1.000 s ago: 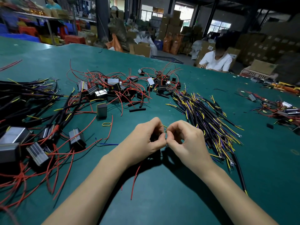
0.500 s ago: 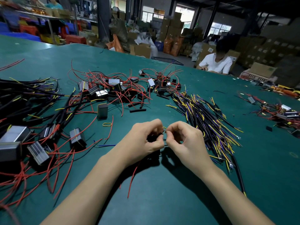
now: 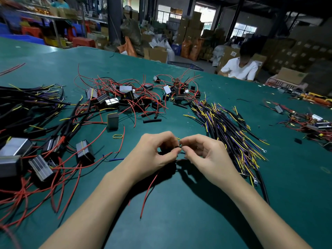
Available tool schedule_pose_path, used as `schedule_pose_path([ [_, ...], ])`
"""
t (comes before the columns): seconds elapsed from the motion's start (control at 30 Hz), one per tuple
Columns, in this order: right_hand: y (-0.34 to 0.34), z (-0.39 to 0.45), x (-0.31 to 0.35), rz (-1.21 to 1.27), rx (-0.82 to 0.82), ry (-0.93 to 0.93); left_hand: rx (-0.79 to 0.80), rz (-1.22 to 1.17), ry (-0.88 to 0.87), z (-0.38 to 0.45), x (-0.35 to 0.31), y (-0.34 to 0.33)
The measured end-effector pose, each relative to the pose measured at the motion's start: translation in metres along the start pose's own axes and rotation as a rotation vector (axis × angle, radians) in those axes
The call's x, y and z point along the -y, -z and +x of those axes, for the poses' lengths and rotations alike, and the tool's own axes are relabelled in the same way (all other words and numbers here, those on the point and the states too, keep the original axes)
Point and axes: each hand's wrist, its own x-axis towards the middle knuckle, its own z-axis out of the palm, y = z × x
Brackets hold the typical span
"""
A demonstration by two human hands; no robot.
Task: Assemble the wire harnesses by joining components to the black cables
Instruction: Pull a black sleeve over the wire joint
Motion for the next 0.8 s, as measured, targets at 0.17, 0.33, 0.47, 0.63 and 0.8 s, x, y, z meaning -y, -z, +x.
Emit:
schedule_pose_path([
  [0.17, 0.002, 0.001, 0.007, -0.053, -0.020, 0.098, -0.003, -0.002, 0.010, 0.000, 0.000, -0.001],
  [0.33, 0.000, 0.001, 0.012, -0.042, -0.041, 0.107, -0.019, -0.009, 0.028, -0.002, -0.004, -0.006],
  [0.47, -0.007, 0.000, 0.014, -0.080, -0.114, 0.089, -0.027, 0.049, 0.003, -0.001, -0.007, -0.006],
  [0.63, -0.017, 0.000, 0.016, -0.142, -0.180, 0.091, -0.007, 0.233, -0.011, -0.001, -0.008, -0.004],
  [0.8, -0.015, 0.001, 0.013, -0.077, -0.181, 0.051, -0.045, 0.090, 0.033, -0.002, -0.007, -0.005],
])
